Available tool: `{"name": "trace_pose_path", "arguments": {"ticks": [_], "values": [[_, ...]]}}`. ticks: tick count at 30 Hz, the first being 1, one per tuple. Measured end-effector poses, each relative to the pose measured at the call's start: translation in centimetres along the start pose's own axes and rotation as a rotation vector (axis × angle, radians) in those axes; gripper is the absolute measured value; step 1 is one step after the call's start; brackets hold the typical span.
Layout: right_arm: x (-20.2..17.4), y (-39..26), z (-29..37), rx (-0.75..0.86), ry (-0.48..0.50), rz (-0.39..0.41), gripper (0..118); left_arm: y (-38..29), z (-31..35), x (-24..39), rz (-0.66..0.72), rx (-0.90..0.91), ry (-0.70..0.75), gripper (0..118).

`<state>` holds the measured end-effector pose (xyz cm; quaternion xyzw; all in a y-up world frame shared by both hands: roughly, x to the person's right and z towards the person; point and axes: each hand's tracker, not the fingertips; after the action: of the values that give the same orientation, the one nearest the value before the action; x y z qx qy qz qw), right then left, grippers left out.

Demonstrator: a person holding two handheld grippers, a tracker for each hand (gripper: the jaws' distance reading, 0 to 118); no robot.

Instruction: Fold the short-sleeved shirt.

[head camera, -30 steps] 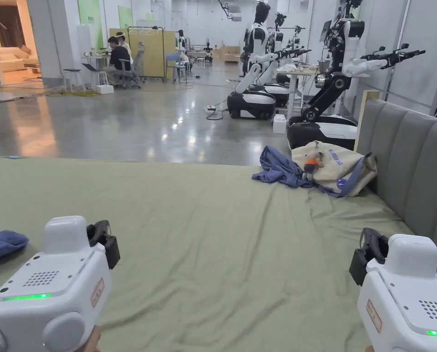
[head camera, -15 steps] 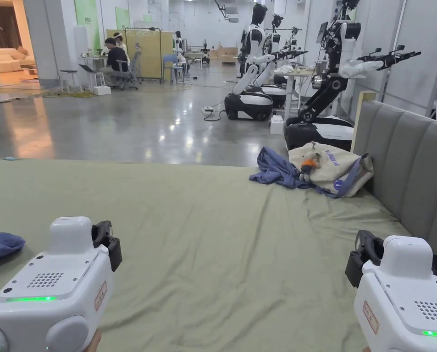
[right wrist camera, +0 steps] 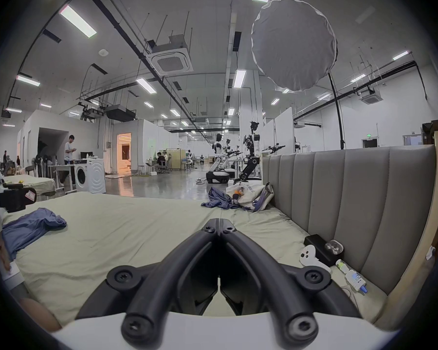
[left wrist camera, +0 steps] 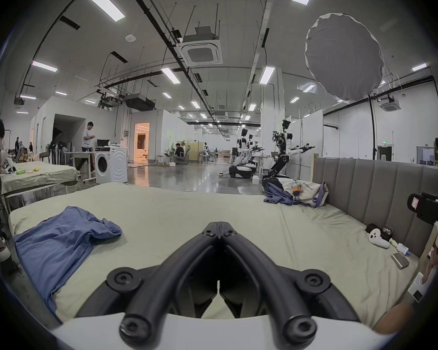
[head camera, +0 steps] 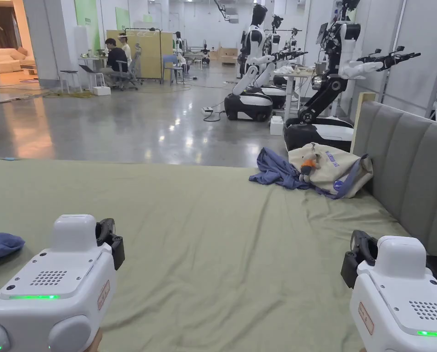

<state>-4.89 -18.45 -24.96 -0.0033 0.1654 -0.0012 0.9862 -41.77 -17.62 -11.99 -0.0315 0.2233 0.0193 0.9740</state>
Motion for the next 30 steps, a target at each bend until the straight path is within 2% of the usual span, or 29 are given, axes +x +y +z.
{"name": "trace_pose_path", "arguments": {"ticks": [13,30], "values": [[0.31,0.15,0.03,0.001,-0.005,-0.003,2,0.15,-0.06,0.05,-0.002,0.001,-0.007,0],[-0.08,0.42,0.08,0.011,-0.002,0.031,2,0.49,0.05,0.31,-0.019,0.008,-0.010,0]]}}
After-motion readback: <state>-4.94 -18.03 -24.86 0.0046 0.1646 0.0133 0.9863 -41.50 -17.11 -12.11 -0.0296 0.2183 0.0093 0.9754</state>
